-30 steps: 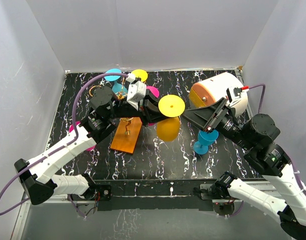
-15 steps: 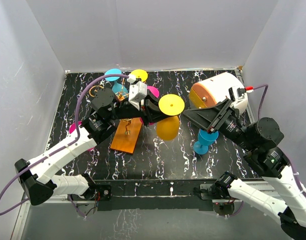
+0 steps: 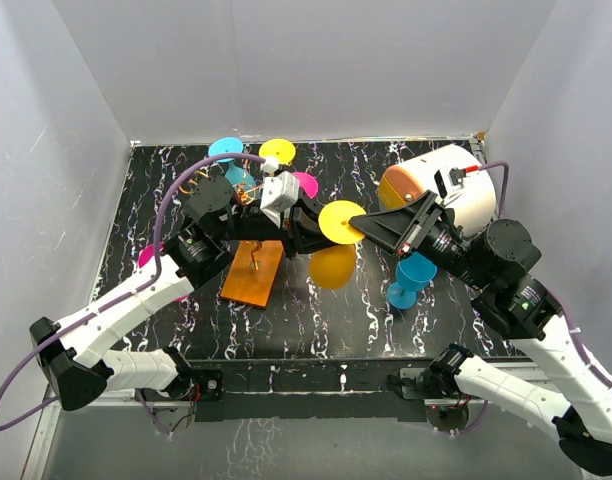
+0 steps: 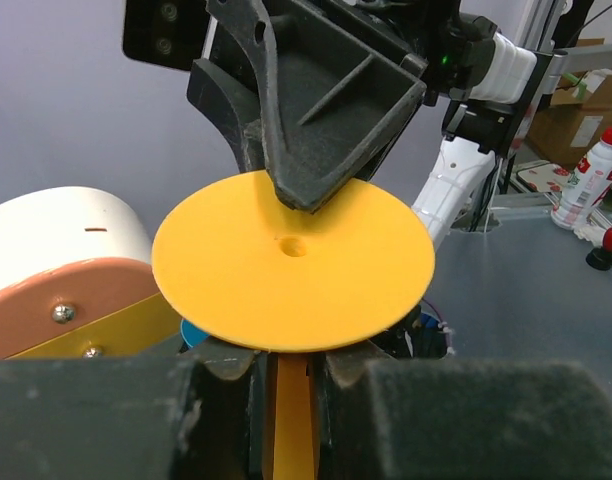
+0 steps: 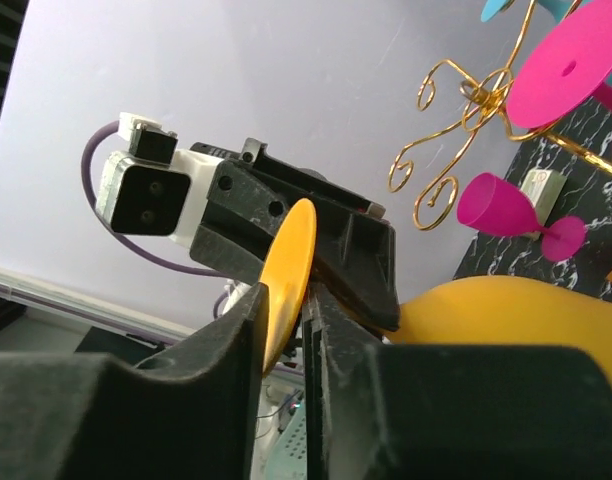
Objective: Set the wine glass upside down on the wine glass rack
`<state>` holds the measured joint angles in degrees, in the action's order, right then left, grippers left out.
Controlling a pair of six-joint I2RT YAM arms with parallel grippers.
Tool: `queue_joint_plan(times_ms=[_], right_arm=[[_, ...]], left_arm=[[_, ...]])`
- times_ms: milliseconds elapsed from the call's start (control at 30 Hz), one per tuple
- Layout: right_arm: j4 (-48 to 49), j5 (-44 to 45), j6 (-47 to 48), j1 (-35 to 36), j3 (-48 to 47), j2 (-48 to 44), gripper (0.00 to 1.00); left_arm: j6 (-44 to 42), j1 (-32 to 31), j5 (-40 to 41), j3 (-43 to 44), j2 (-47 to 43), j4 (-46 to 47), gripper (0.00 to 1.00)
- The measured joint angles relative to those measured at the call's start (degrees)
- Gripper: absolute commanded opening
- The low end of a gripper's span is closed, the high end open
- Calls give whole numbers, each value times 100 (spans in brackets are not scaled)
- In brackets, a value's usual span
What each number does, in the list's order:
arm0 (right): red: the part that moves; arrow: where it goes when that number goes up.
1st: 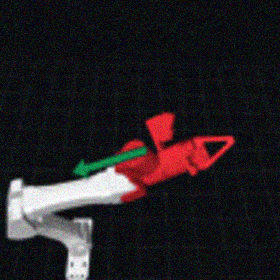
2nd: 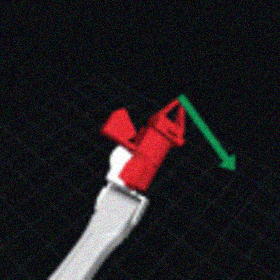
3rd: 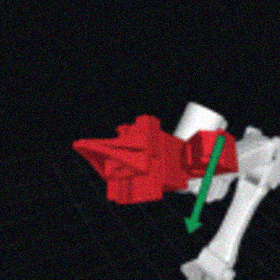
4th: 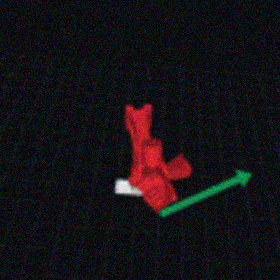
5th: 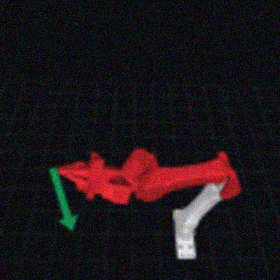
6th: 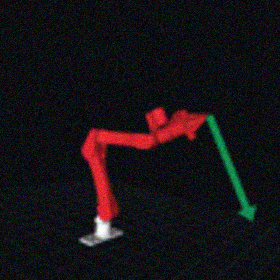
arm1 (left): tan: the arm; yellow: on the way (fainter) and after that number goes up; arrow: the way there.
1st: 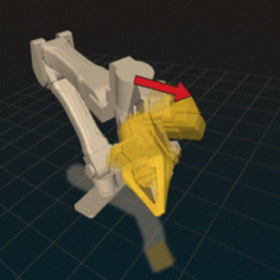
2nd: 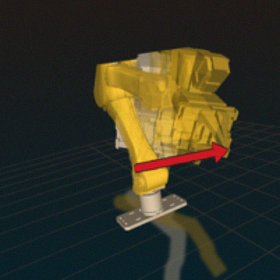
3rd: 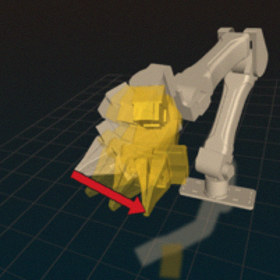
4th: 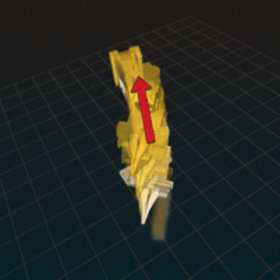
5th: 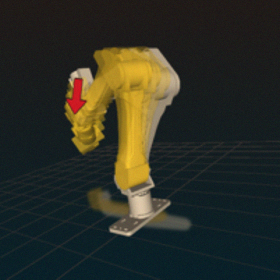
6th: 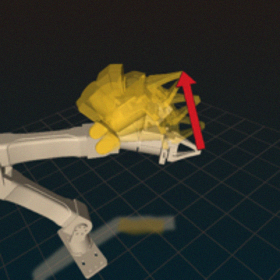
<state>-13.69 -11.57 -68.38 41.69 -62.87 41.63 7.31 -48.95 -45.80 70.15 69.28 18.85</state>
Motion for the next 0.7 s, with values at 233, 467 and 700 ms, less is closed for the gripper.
queue_joint_plan(times_ms=[233, 467, 700], right_arm=[[-131, -188, -385, 0, 11, 2, 0], [-431, -330, -525, 0, 9, 15, 0], [-785, -396, -522, 20, 11, 9, 0]], left_arm=[[39, 9, 81, -101, -87, -44, 35], [1058, 0, 579, -573, -490, -138, 51], [2190, 2, 883, -1274, -1246, -153, 59]])
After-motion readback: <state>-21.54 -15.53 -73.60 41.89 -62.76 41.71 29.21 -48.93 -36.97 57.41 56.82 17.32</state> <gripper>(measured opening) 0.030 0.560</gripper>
